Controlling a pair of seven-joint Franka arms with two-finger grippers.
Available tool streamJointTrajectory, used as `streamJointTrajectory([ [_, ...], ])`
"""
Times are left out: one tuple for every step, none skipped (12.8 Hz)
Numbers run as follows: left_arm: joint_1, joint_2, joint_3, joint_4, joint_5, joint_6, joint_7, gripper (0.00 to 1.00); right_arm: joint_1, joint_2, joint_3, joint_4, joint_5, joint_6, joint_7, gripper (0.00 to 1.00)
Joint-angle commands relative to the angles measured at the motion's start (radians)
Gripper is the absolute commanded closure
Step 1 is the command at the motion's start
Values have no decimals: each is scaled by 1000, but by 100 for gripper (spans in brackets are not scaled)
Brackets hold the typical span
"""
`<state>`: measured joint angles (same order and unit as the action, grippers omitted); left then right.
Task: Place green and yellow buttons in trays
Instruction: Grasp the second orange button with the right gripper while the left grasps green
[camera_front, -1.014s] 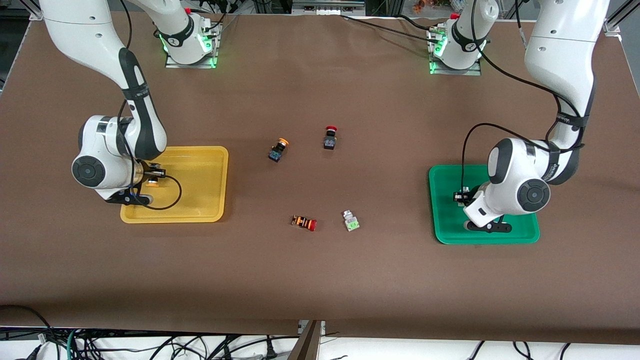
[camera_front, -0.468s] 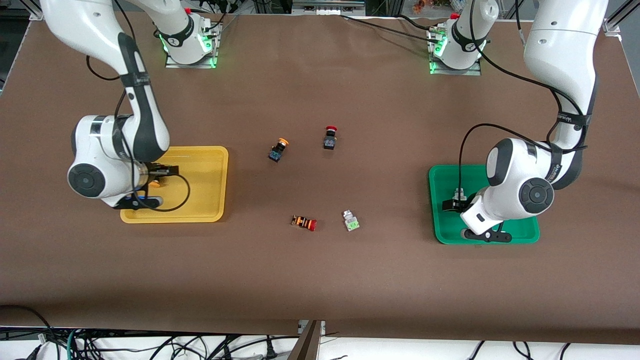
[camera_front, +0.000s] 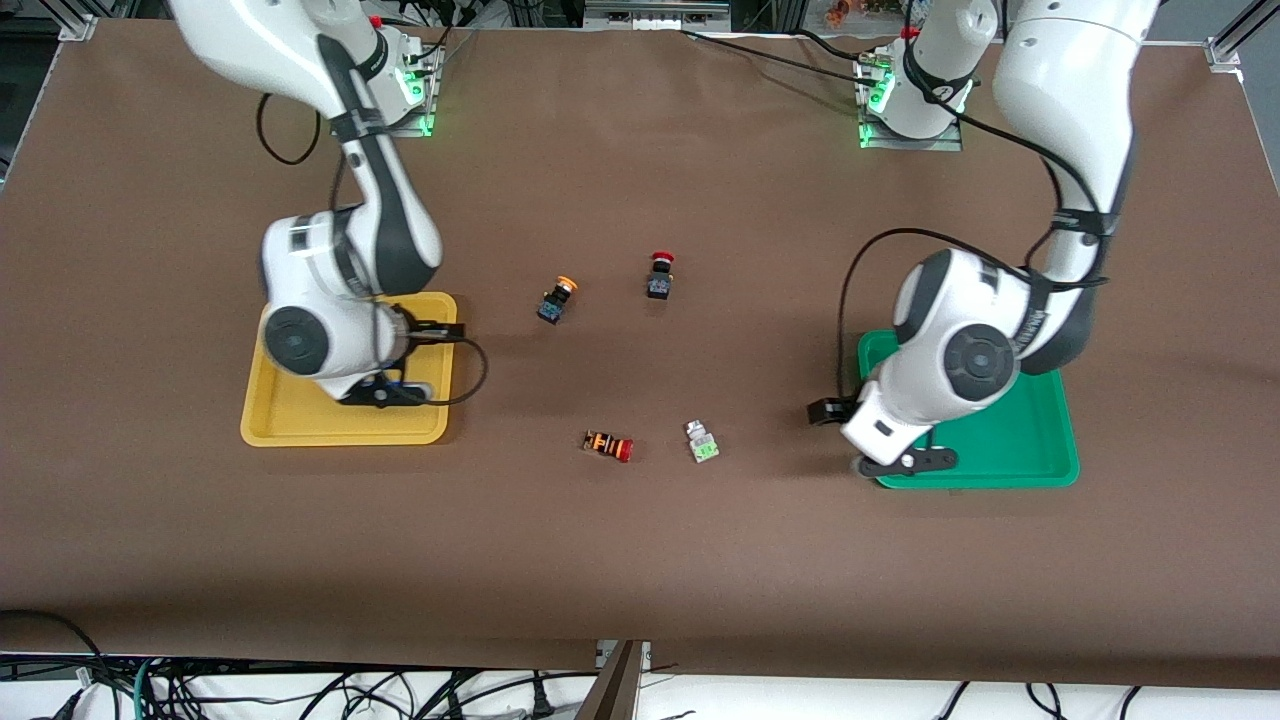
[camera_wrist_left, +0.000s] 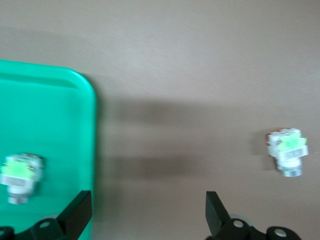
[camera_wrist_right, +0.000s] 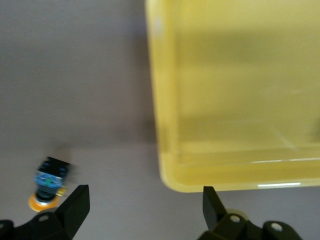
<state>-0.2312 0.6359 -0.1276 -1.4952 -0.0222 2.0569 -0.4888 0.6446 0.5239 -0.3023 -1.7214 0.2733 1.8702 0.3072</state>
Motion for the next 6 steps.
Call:
streamJointTrajectory([
  [-25,105,8,131,-106,9,-69,0,131,45,-12,-4,61,68,209,0],
  [-26,117,8,136,-157,28,-70,0,165,66,-12,-4,91,95,260,0],
  [-31,128,8,132,-185,76,-73,0,188,86,-12,-4,112,119,307,0],
  [-48,145,8,131,-212,130,-79,0,197,105,-12,-4,130,142,356,0],
  [-68,169,8,131,-235,172,-99,0,219,123,-11,-4,148,167,398,0],
  [-82,194,8,131,-235,198,-123,0,242,143,-11,-4,155,194,432,0],
])
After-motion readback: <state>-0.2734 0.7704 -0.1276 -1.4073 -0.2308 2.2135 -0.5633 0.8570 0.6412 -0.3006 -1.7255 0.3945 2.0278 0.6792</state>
